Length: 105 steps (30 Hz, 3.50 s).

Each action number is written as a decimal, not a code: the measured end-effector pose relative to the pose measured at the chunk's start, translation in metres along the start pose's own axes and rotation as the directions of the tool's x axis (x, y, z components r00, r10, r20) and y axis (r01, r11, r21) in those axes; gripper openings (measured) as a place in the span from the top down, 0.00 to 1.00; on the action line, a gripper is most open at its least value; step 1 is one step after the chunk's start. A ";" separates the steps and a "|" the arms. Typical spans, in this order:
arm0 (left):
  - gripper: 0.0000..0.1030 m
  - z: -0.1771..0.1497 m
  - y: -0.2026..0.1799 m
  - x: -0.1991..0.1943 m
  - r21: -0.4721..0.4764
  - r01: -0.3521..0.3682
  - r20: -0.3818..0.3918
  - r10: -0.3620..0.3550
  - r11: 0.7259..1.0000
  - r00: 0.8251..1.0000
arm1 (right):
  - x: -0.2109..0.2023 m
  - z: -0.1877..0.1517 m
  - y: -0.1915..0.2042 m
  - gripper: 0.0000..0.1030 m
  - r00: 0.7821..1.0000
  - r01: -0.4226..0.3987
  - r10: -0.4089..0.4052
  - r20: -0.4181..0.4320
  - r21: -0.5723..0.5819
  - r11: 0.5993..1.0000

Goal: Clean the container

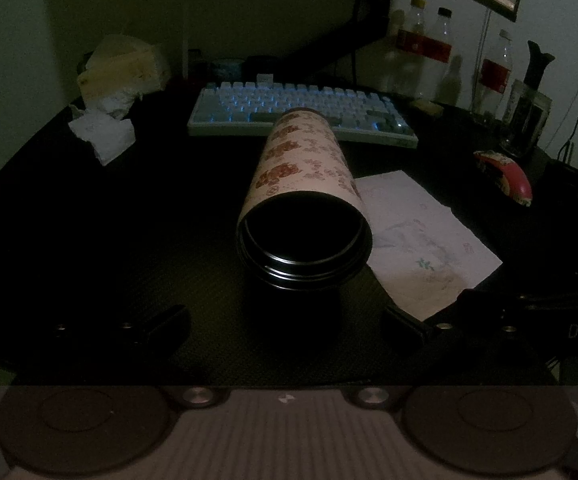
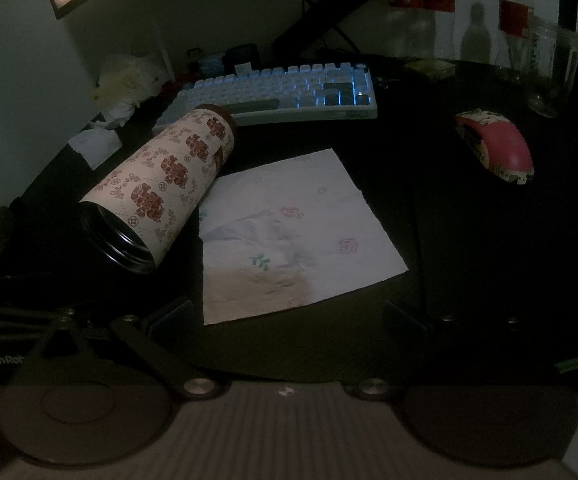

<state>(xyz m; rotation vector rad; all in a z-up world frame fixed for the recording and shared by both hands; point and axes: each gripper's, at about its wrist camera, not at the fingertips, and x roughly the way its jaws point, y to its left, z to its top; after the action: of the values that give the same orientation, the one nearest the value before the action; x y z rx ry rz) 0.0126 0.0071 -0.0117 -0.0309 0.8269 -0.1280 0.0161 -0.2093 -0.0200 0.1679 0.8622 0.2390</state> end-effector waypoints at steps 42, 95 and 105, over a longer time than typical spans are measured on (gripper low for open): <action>0.00 -0.001 -0.005 -0.004 0.003 -0.002 0.004 0.002 1.000 1.000 | -0.009 0.000 0.001 0.00 1.000 -0.018 0.018 0.022 0.007 1.000; 0.00 -0.001 -0.004 -0.004 -0.003 -0.003 -0.006 0.003 1.000 1.000 | -0.010 -0.001 0.000 0.00 1.000 -0.016 0.016 0.017 0.013 1.000; 0.00 -0.002 -0.006 -0.004 -0.005 -0.005 -0.009 0.005 1.000 1.000 | -0.007 -0.003 0.010 0.00 1.000 -0.001 0.001 0.021 0.027 1.000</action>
<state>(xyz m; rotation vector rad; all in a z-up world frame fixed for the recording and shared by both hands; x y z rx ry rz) 0.0084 0.0020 -0.0097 -0.0329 0.8359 -0.1217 0.0080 -0.2016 -0.0149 0.1955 0.8449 0.2261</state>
